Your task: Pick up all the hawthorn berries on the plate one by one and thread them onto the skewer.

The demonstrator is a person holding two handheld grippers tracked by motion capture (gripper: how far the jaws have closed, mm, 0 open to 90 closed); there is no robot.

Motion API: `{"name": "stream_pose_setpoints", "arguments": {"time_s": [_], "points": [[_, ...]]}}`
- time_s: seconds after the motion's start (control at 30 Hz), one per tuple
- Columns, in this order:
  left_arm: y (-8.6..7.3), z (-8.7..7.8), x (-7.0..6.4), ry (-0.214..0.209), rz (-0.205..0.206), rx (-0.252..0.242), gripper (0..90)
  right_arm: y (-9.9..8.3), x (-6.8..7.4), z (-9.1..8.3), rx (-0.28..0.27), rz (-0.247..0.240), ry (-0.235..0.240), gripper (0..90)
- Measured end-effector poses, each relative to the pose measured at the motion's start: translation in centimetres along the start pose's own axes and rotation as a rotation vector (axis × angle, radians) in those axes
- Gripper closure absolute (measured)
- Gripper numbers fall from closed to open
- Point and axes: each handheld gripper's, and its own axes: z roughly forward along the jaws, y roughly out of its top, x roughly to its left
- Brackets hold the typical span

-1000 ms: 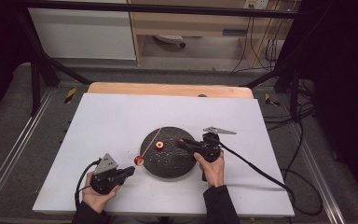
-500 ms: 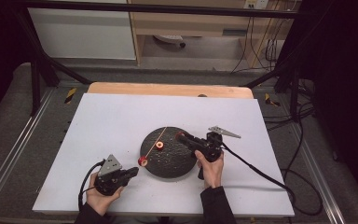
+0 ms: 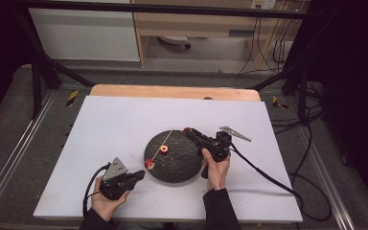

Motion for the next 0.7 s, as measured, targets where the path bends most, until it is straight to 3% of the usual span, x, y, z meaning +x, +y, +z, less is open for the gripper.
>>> {"name": "stream_pose_setpoints", "arguments": {"time_s": [0.5, 0.7], "points": [[0.7, 0.8, -1.2, -0.025, 0.001, -0.011, 88.5, 1.2, -0.3, 0.2, -0.117, 0.059, 0.009, 63.2], [0.9, 1.2, -1.7, -0.035, 0.003, -0.013, 88.5, 1.3, -0.5, 0.4, -0.137, 0.075, 0.005, 63.2]]}}
